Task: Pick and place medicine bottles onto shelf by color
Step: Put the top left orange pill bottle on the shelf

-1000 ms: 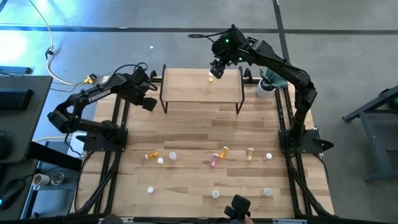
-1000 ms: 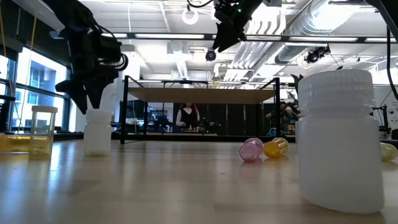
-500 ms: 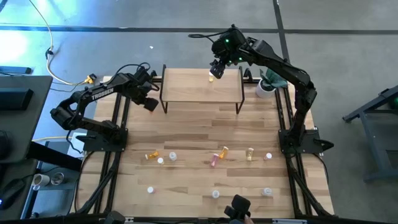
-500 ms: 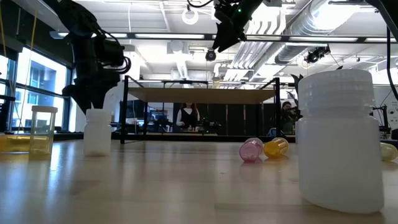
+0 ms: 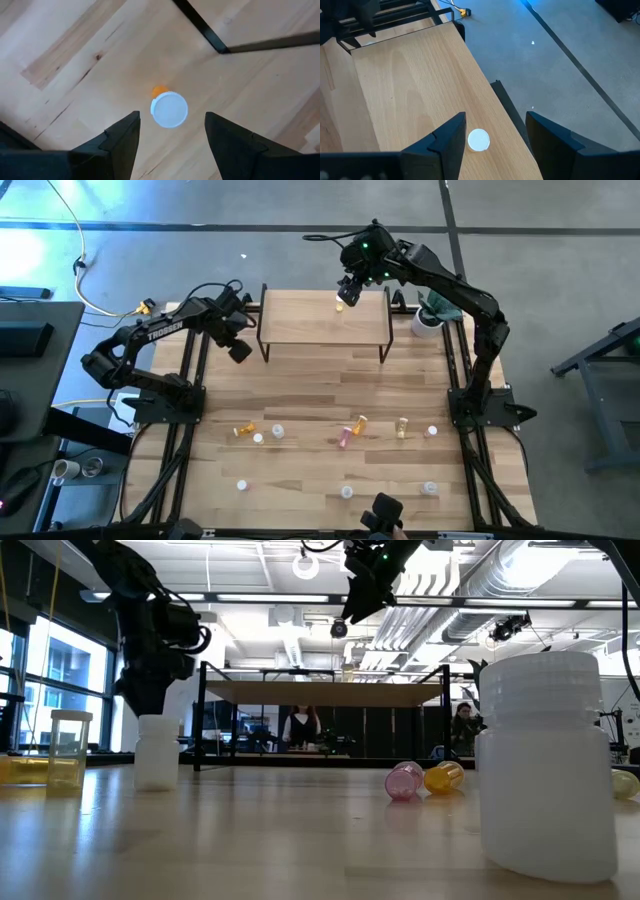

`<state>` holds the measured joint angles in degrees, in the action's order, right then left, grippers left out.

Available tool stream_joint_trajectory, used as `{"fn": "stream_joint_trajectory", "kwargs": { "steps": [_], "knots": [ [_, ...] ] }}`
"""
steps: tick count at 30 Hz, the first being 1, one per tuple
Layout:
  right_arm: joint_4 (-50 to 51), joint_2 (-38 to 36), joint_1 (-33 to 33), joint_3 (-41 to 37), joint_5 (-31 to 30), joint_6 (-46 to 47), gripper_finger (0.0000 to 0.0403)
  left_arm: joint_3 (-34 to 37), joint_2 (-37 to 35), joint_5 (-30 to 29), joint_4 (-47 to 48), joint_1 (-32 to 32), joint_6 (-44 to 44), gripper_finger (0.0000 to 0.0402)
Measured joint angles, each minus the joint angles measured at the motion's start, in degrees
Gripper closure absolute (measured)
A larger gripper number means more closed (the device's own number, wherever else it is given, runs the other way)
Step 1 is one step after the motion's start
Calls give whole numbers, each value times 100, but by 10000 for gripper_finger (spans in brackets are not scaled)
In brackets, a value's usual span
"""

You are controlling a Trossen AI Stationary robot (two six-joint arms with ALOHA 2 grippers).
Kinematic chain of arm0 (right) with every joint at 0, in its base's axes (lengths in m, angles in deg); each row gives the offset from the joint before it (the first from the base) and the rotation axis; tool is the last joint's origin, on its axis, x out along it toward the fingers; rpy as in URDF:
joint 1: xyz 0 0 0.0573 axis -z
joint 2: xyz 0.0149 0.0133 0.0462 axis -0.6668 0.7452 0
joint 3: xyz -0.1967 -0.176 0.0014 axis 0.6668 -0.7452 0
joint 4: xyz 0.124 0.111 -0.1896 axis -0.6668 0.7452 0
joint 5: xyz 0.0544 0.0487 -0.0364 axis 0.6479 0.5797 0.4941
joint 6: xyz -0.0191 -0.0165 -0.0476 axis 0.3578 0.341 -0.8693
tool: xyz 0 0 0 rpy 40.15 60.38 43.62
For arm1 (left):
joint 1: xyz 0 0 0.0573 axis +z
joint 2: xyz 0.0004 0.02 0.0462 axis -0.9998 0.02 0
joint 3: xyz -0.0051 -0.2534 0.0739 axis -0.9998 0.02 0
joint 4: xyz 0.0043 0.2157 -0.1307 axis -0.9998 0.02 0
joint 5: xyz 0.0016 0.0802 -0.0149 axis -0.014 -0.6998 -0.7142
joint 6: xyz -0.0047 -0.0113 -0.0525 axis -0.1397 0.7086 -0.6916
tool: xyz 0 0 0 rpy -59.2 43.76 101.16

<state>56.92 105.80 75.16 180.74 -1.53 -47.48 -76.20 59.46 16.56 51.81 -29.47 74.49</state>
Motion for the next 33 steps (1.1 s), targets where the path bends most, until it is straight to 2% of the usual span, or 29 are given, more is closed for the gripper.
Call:
{"fn": "stream_joint_trajectory", "kwargs": {
  "steps": [4,12,22,33],
  "knots": [
    [0,0,0,0,0,5,206,0,152,-25,-55,-98,31,190],
    [0,0,0,-1,0,5,206,0,455,-558,-60,-368,145,190],
    [1,0,0,-1,0,4,206,0,474,-583,-280,-412,99,191],
    [2,0,-1,-1,0,-8,206,0,474,-689,-248,-412,79,260]
  ]
}}
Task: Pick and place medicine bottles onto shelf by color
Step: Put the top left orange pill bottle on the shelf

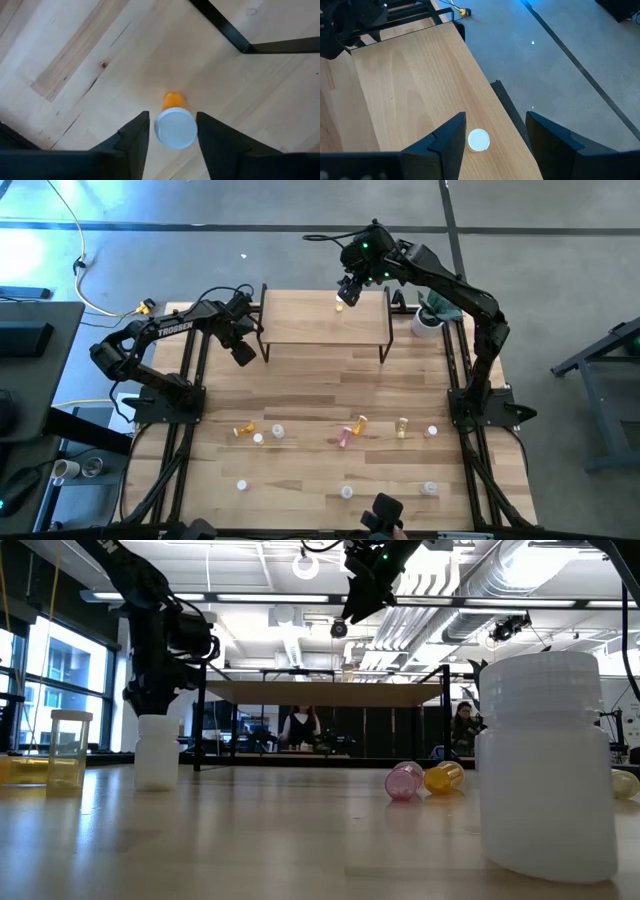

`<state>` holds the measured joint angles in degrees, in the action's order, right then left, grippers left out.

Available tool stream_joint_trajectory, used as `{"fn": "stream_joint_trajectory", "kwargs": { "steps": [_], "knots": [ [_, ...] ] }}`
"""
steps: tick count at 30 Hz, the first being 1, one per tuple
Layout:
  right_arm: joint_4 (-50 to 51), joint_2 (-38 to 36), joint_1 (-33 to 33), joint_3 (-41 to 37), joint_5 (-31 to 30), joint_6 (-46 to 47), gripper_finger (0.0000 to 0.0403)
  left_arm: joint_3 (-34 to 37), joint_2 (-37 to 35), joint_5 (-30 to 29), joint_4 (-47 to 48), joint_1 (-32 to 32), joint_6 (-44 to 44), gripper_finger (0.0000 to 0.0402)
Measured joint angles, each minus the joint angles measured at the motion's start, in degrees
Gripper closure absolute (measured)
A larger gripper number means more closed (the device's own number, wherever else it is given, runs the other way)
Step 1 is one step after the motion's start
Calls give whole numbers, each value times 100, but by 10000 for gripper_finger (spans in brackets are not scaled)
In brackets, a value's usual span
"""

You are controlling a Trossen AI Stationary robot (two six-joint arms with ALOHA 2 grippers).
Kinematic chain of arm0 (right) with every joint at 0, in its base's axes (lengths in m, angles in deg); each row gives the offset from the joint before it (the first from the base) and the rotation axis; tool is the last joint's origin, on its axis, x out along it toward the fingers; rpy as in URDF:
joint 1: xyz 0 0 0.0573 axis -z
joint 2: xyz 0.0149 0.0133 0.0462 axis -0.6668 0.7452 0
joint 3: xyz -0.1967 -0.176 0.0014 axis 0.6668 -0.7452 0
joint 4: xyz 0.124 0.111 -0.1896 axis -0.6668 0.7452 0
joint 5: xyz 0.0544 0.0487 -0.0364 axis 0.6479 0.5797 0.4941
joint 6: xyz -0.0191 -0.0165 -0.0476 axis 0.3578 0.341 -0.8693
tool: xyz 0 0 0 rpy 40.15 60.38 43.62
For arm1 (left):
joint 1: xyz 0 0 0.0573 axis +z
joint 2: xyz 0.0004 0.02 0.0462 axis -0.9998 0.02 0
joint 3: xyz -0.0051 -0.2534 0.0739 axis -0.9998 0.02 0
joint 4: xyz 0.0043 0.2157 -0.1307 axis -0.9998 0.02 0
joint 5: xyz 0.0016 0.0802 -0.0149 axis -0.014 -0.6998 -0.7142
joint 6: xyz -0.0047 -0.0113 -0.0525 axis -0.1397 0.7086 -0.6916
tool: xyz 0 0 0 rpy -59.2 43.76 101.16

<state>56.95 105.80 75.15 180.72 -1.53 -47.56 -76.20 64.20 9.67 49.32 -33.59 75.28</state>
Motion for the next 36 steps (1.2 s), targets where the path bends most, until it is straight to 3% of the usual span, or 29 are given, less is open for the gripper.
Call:
{"fn": "stream_joint_trajectory", "kwargs": {
  "steps": [7,18,30,36],
  "knots": [
    [0,0,1,1,1,-4,206,-7,0,-2,100,-89,0,288],
    [1,0,0,1,0,2,206,-83,2,5,307,-326,-89,289],
    [20,0,-1,1,0,-4,206,-1189,2,-49,1564,-315,-43,287],
    [22,0,1,1,1,-9,206,-1883,0,-725,2023,-305,-85,287]
  ]
}}
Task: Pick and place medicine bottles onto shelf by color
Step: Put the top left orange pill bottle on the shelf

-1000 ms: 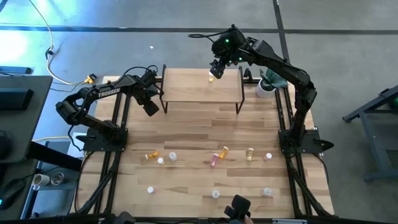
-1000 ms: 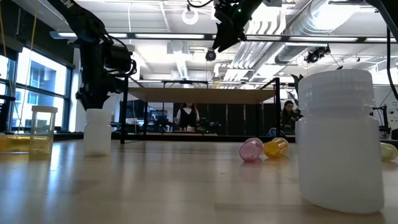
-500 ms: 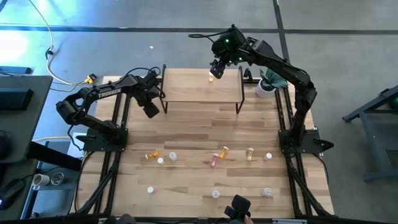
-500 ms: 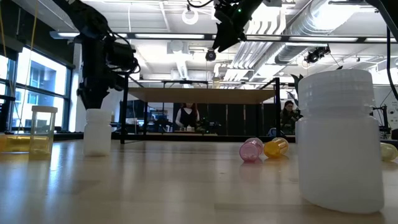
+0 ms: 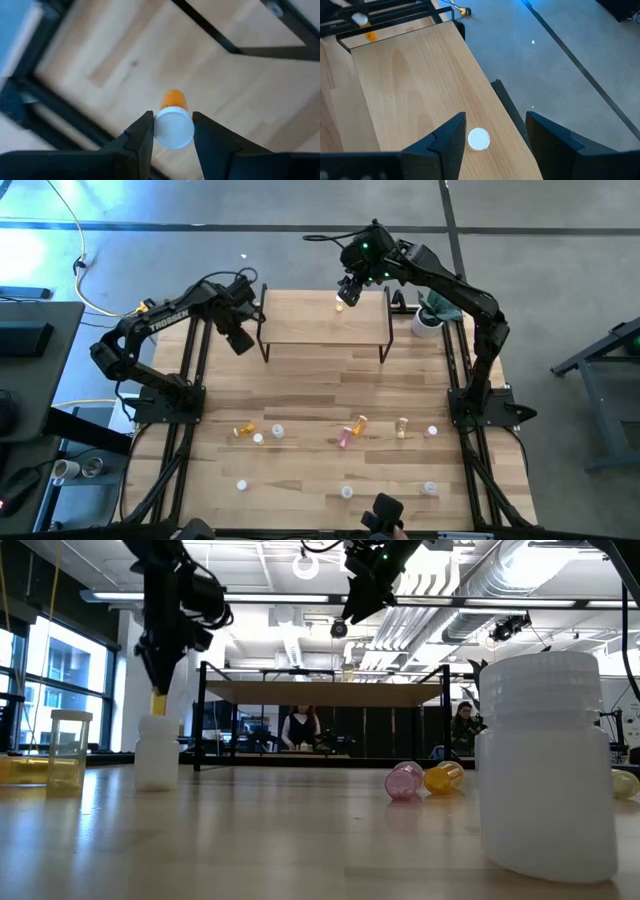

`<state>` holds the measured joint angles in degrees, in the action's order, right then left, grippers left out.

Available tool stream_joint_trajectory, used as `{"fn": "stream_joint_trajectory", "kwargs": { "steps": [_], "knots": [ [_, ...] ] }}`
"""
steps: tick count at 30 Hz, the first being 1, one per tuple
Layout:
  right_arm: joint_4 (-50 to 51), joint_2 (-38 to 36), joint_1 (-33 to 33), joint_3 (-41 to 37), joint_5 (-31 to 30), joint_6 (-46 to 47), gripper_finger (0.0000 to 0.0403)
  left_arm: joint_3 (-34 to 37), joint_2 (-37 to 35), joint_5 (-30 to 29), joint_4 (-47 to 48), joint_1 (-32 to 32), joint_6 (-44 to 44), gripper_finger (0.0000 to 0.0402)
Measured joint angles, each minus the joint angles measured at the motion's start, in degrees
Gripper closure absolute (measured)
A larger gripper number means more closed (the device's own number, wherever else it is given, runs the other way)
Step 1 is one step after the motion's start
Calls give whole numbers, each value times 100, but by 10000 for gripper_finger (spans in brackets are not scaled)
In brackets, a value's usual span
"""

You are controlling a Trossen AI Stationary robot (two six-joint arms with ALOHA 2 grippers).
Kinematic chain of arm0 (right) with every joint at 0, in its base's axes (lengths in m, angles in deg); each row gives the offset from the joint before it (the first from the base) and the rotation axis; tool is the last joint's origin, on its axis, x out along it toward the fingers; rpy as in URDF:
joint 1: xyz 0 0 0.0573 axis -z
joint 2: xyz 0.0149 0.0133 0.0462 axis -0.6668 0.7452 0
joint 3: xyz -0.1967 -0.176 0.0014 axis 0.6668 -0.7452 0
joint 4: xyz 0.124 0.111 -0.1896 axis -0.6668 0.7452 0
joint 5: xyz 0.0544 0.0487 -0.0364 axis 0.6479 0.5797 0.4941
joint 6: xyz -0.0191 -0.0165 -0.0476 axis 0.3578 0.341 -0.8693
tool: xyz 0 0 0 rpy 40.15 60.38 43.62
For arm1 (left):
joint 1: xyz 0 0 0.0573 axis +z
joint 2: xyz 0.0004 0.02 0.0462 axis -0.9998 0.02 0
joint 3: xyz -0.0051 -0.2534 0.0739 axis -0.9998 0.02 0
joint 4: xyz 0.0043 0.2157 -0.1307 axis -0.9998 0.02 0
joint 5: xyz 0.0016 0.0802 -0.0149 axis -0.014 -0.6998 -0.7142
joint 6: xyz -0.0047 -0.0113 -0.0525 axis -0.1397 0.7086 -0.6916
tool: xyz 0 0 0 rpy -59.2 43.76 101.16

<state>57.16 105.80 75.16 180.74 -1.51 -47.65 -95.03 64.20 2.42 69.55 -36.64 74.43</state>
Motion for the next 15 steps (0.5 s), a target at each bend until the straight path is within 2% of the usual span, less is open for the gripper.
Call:
{"fn": "stream_joint_trajectory", "kwargs": {
  "steps": [10,15],
  "knots": [
    [0,0,-1,-1,-1,-44,206,-1248,0,-71,525,338,-46,287],
    [0,0,-2,0,-2,-44,206,-1947,0,-296,677,370,39,287]
  ]
}}
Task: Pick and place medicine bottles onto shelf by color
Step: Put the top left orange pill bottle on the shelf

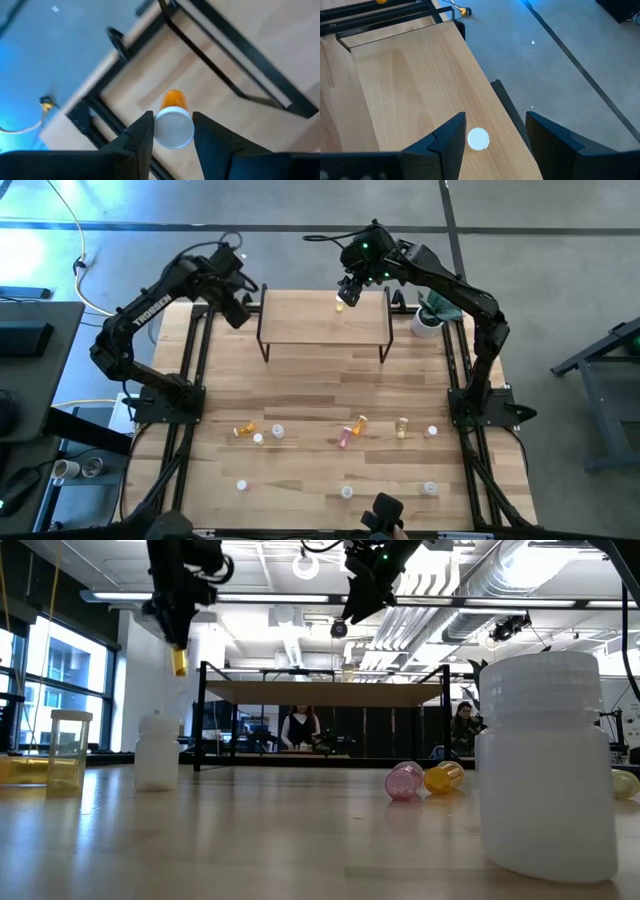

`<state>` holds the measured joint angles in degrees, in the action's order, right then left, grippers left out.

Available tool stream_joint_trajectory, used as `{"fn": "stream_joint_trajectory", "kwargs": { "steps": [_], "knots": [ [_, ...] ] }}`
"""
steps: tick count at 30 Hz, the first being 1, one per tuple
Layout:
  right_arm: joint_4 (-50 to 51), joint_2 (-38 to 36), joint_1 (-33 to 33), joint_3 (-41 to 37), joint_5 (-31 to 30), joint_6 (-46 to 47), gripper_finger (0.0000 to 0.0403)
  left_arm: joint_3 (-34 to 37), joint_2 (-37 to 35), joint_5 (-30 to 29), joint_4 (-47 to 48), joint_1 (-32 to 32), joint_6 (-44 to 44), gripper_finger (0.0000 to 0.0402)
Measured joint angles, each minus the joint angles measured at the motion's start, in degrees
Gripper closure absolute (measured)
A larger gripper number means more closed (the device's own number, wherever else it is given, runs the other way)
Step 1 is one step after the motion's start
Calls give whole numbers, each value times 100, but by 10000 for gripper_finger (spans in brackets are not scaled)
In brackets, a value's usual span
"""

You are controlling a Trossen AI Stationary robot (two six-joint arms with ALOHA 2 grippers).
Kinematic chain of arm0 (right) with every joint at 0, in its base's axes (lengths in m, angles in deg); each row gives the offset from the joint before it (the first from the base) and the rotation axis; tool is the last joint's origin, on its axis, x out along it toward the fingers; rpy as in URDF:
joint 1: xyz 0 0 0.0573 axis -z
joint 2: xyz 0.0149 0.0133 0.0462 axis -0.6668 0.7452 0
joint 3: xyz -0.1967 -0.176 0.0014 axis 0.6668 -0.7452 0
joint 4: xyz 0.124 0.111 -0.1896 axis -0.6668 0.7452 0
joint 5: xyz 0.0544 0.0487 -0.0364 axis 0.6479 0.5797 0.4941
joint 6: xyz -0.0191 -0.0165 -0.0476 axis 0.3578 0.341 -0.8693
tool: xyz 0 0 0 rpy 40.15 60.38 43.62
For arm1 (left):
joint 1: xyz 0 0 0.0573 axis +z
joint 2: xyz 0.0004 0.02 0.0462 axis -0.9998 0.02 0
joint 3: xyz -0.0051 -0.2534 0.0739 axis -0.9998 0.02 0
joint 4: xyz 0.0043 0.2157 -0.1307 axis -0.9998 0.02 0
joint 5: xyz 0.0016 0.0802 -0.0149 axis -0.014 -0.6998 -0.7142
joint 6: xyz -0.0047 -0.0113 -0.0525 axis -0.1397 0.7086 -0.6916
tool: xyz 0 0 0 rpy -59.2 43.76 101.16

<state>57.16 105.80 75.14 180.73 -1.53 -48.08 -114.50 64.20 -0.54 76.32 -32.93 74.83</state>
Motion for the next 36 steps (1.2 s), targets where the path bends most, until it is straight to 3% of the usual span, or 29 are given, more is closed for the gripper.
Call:
{"fn": "stream_joint_trajectory", "kwargs": {
  "steps": [8,14,29,36],
  "knots": [
    [0,0,1,0,-25,2,206,-990,0,-69,18,0,20,287],
    [-2,0,2,0,-405,0,206,-1465,122,-32,-15,-59,-106,287],
    [-2,0,7,0,-564,30,206,-2398,1598,38,-10,-706,-537,287],
    [-2,0,7,0,-1237,45,206,-2686,2107,47,29,-902,-696,287]
  ]
}}
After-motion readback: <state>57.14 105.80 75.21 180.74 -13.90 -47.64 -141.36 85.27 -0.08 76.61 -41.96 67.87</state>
